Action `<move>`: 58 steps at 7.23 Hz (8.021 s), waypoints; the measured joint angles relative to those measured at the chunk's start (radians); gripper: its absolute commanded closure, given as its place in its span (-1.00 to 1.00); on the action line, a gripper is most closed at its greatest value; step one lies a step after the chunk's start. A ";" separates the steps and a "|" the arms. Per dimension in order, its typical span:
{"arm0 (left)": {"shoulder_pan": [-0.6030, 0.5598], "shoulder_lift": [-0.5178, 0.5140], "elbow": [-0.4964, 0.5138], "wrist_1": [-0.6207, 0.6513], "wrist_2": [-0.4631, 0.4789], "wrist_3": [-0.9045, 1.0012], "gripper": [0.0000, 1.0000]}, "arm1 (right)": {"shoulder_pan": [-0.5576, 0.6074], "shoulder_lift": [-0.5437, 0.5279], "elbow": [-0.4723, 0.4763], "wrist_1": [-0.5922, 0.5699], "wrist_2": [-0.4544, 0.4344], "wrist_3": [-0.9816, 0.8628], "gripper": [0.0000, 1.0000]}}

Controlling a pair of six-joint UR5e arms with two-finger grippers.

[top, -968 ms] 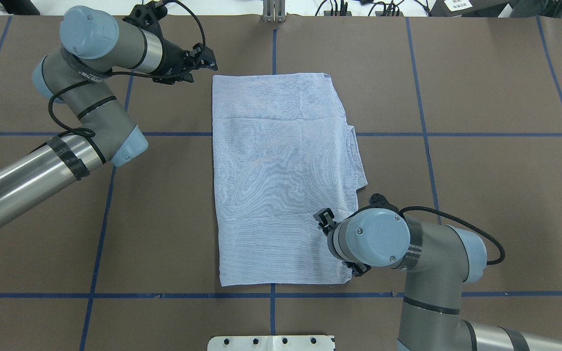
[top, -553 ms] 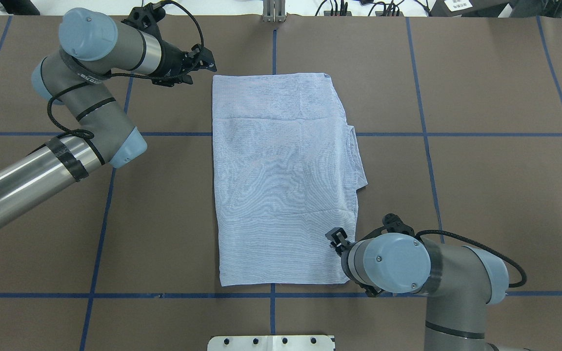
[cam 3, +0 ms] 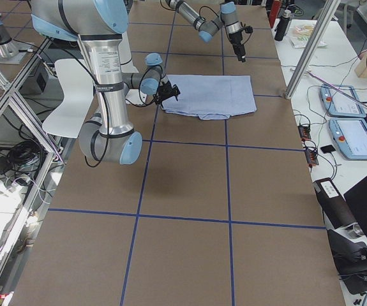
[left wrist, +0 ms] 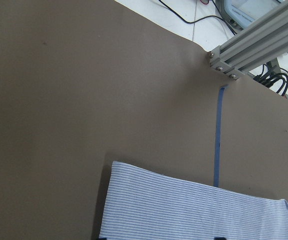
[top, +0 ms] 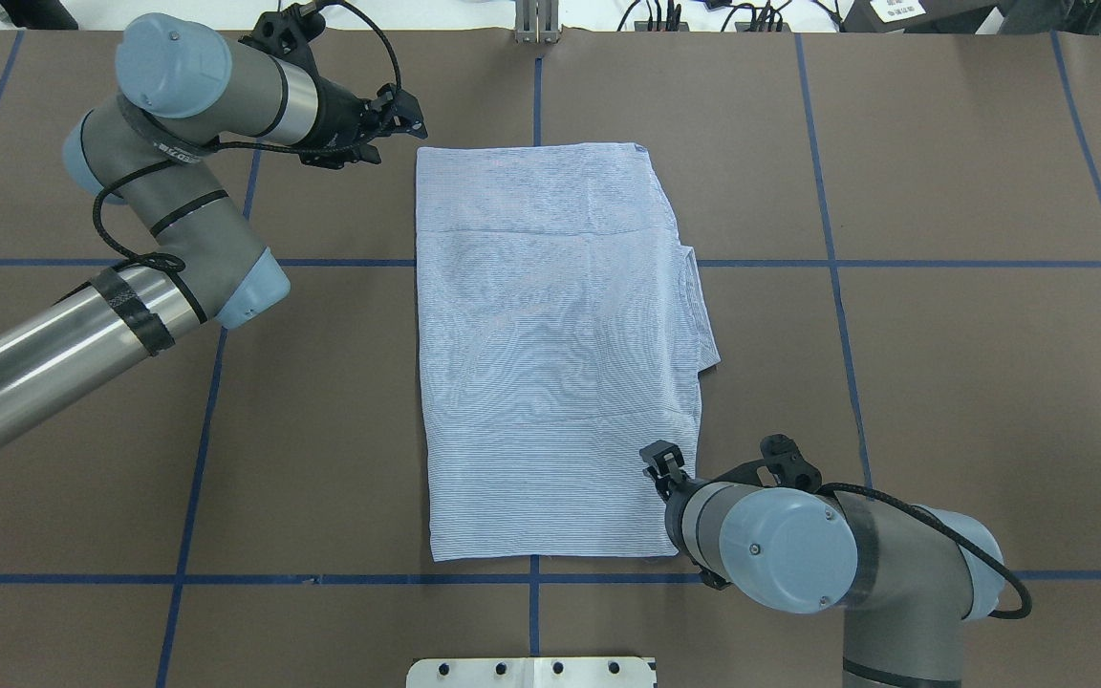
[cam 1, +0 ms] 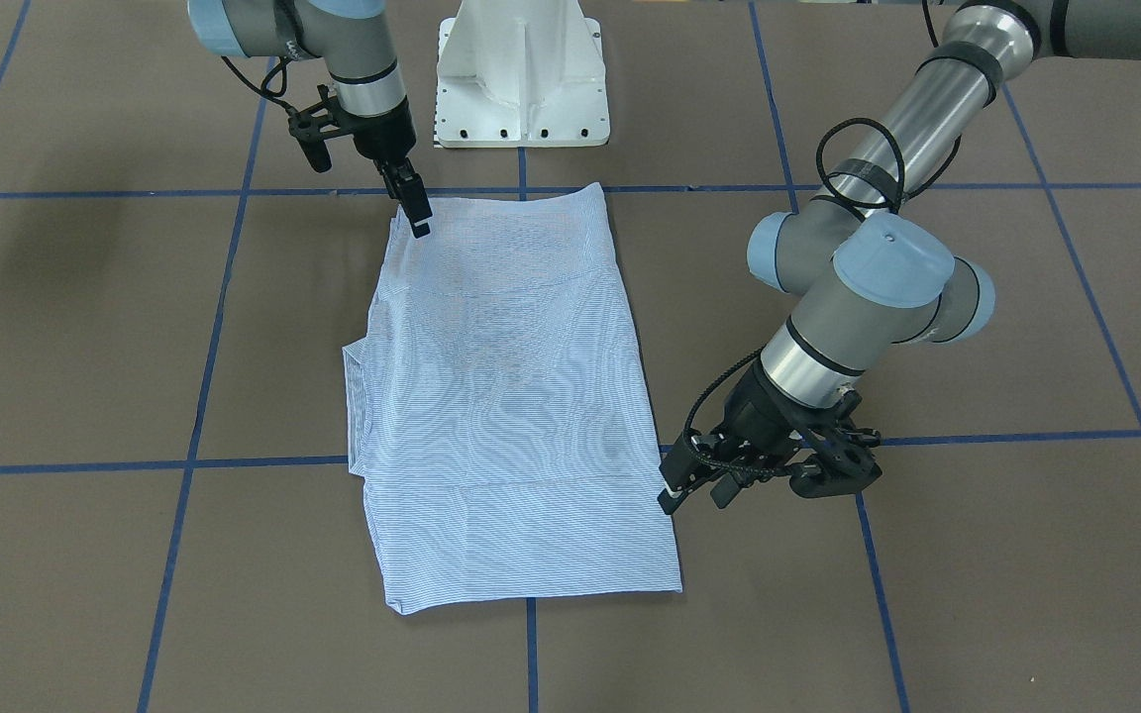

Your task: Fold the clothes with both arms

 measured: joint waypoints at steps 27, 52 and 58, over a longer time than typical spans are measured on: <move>0.648 0.530 -0.648 0.001 0.437 -0.547 -0.12 | -0.054 -0.037 0.089 -0.060 -0.008 -0.007 1.00; 0.093 0.051 -0.137 0.077 0.033 -0.358 1.00 | 0.595 0.557 -0.704 0.049 0.426 -0.400 1.00; 0.042 -0.089 0.213 -0.093 0.159 -0.219 -0.54 | 0.654 0.705 -1.080 0.237 0.460 -0.569 -1.00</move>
